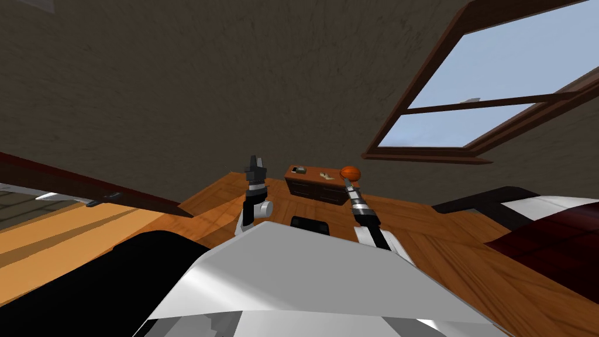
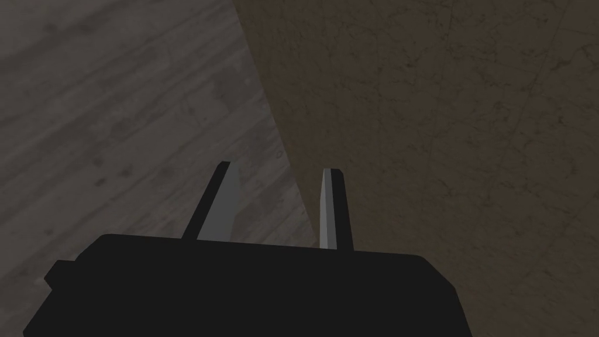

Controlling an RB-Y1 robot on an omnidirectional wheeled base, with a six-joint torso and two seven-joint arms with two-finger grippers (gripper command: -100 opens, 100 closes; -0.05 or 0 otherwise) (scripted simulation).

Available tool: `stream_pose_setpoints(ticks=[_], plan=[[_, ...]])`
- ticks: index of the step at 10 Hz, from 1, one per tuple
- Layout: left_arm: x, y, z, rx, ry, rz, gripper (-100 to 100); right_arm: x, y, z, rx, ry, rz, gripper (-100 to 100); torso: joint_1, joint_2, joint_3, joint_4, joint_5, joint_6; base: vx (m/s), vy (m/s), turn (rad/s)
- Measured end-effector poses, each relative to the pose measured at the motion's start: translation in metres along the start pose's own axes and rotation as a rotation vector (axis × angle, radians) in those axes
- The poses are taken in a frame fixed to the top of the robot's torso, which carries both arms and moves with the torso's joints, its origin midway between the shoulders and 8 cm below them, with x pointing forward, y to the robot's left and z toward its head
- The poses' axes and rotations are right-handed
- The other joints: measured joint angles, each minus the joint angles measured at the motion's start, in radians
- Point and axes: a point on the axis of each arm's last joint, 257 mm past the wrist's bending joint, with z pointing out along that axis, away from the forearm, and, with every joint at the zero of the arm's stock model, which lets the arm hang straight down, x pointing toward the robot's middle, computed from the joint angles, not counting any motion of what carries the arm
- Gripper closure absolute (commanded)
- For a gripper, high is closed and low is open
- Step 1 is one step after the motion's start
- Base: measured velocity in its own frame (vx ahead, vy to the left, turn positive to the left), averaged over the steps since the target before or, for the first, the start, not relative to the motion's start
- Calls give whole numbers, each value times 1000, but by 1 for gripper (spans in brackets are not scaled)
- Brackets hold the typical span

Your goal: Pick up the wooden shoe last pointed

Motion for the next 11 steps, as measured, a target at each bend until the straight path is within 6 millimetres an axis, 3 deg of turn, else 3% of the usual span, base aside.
stream_pose_setpoints(ticks=[5,11], plan=[[0,0,0,0,0,0,0,48,-68,-10,150,144,-199,-100,-1,-2,-1,0,0,0,-67,58,94],[0,0,0,0,0,0,0,85,-154,-39,316,327,-439,-100,-3,-6,-3,-1,-1,0,-21,46,104]])
